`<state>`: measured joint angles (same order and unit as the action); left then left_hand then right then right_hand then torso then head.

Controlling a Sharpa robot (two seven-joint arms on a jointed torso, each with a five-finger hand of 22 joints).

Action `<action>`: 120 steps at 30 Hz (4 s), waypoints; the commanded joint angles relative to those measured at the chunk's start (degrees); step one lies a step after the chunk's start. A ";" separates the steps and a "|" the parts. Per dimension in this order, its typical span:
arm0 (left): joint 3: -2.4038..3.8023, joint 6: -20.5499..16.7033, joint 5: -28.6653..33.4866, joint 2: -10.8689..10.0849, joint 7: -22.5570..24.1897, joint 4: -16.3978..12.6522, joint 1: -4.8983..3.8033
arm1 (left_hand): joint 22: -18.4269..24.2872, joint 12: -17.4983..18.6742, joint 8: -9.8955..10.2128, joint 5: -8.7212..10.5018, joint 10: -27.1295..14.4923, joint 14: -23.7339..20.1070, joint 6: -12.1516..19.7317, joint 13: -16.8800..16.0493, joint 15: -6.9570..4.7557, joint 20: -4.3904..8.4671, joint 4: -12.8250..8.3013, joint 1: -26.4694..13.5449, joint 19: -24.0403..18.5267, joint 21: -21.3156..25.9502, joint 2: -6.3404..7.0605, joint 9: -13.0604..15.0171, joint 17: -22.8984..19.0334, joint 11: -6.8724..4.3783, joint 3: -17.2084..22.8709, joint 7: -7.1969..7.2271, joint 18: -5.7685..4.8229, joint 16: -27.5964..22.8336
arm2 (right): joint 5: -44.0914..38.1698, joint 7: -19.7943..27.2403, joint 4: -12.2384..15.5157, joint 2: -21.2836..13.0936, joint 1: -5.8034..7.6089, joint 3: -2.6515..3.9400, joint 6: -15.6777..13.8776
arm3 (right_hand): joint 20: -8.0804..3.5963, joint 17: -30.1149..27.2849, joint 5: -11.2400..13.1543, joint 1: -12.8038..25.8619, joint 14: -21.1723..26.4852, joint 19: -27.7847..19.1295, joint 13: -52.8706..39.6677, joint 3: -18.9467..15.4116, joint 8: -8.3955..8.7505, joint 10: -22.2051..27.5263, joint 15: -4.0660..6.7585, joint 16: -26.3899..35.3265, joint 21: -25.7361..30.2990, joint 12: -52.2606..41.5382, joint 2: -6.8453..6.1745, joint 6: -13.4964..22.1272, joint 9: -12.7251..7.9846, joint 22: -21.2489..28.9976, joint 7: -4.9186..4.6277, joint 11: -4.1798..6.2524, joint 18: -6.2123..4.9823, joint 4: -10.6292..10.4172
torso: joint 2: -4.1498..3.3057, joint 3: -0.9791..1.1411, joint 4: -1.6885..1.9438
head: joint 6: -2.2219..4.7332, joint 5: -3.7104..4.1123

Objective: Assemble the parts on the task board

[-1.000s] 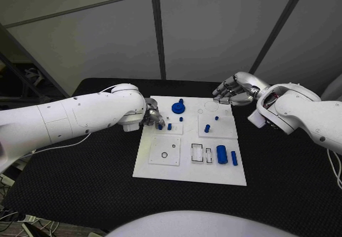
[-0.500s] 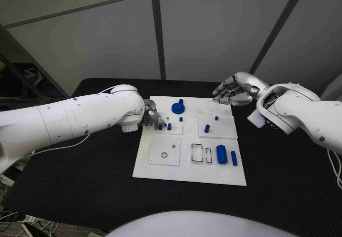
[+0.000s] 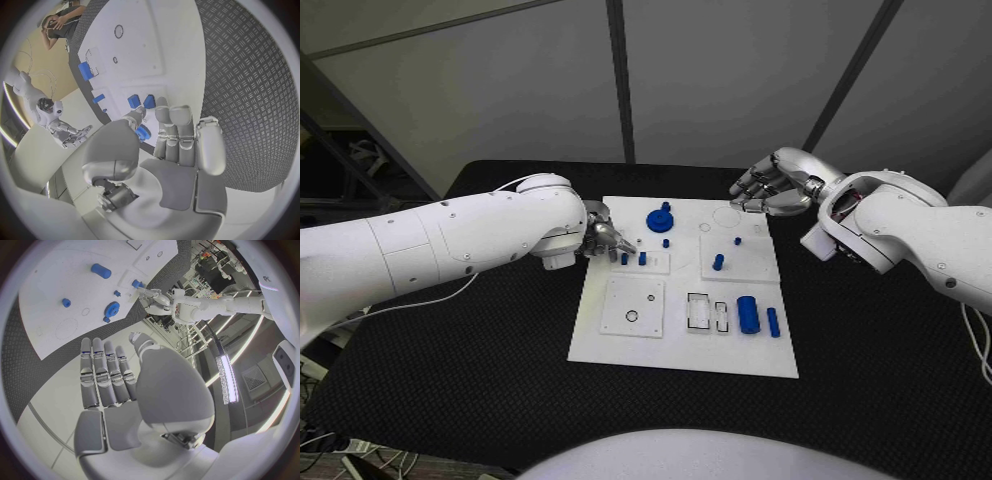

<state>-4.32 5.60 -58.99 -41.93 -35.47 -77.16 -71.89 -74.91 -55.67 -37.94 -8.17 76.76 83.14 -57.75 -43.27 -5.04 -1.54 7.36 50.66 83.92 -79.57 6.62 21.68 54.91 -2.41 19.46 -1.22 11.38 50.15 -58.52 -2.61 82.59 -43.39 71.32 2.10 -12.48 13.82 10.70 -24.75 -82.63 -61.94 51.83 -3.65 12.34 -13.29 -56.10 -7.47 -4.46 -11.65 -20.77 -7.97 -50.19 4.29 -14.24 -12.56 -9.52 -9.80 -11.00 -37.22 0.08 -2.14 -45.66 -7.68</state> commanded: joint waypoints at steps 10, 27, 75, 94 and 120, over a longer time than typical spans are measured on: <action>0.60 -13.51 6.18 -1.68 8.85 -0.47 -0.06 | 1.33 6.39 1.92 -0.51 -5.09 -0.08 3.06 7.38 0.50 -0.10 0.94 2.90 -0.87 6.74 0.08 -0.83 -0.29 1.14 -5.71 -1.56 -7.09 -0.43 | 0.14 0.33 -0.13 0.09 0.10 0.03 0.24 | -0.03 -0.10 -0.29 0.06 -0.24 0.32 0.05 0.22 -0.07 0.12 0.07 0.06 0.34 -0.02 0.02 -0.28 -0.09 0.05 -0.16 0.24 -0.59 0.08 | -0.05 0.02 0.03 | 0.07 0.07; 0.11 -21.62 -4.78 1.94 36.42 0.22 0.48 | 37.29 28.17 16.57 -0.49 -22.28 -20.84 7.98 26.38 6.99 -6.30 -10.48 26.41 -26.19 52.76 1.82 -11.63 -14.94 7.92 2.45 -6.78 -0.98 -15.73 | -0.20 1.66 -0.49 0.18 0.10 0.01 -0.43 | -0.17 -0.42 -0.46 -0.91 -0.50 0.76 0.05 1.19 -0.37 -0.05 0.31 0.05 0.74 0.06 0.44 -1.14 0.01 0.43 0.77 0.77 -0.67 0.69 | -0.04 0.09 -0.07 | 1.05 0.83; -2.88 -13.74 -23.56 10.59 35.63 11.03 1.49 | 27.60 31.40 23.76 -0.20 -19.47 -10.50 1.75 36.20 5.84 -5.12 -10.35 27.18 -18.54 41.59 2.32 -16.88 -4.15 7.35 1.49 -6.29 -1.10 14.42 | -1.30 1.70 -0.12 0.45 0.09 0.01 -0.66 | -0.22 -0.59 -0.46 -0.86 -0.59 1.01 0.09 1.38 -0.11 0.04 0.30 0.09 0.89 0.32 0.17 -1.09 -0.10 0.58 0.38 0.58 -0.63 0.81 | -0.09 0.06 -0.19 | 0.94 1.48; -2.89 -11.87 -23.55 11.19 35.20 11.61 1.80 | 19.76 32.34 24.99 -0.16 -16.40 -7.29 -0.12 37.10 5.20 -4.49 -11.21 28.09 -15.77 33.03 1.58 -17.35 0.95 6.74 5.52 -6.51 -2.26 20.85 | -1.31 1.67 -0.10 0.60 0.09 0.01 -0.46 | -0.22 -0.63 -0.51 -0.85 -0.59 1.04 0.09 1.45 -0.09 0.03 0.28 0.11 0.92 0.34 0.22 -1.13 -0.10 0.61 0.32 0.55 -0.62 0.80 | -0.04 0.11 -0.21 | 0.95 1.42; -2.54 -13.86 -21.51 9.72 36.44 10.42 2.01 | 10.87 37.50 27.50 0.01 -11.98 -4.58 -3.18 38.38 5.36 -4.59 -13.34 28.97 -12.99 23.60 1.18 -17.49 3.61 7.10 10.78 -7.51 -3.50 25.08 | -1.31 1.74 0.04 0.46 0.09 0.01 -0.64 | -0.22 -0.65 -0.58 -0.84 -0.59 1.06 0.08 1.50 -0.08 0.02 0.27 0.12 0.95 0.36 0.25 -1.16 -0.11 0.64 0.29 0.53 -0.61 0.80 | -0.12 0.09 -0.13 | 1.28 1.52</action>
<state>-6.90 -7.62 -81.31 -31.94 0.58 -66.48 -69.96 -63.98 -18.51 -10.82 -8.32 64.32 78.12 -60.40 -4.81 0.41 -6.16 -5.94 79.56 70.53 -55.60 7.75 4.10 58.47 4.70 29.97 -8.79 11.37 75.01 -59.69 -1.41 82.51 -42.91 71.31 2.07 -12.73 13.61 10.10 -24.95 -83.01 -62.14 52.43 -3.64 13.55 -13.29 -56.09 -7.27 -4.46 -10.97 -20.77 -7.59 -51.27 4.26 -13.66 -11.79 -9.11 -9.80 -10.11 -37.28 0.14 -2.25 -44.47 -6.04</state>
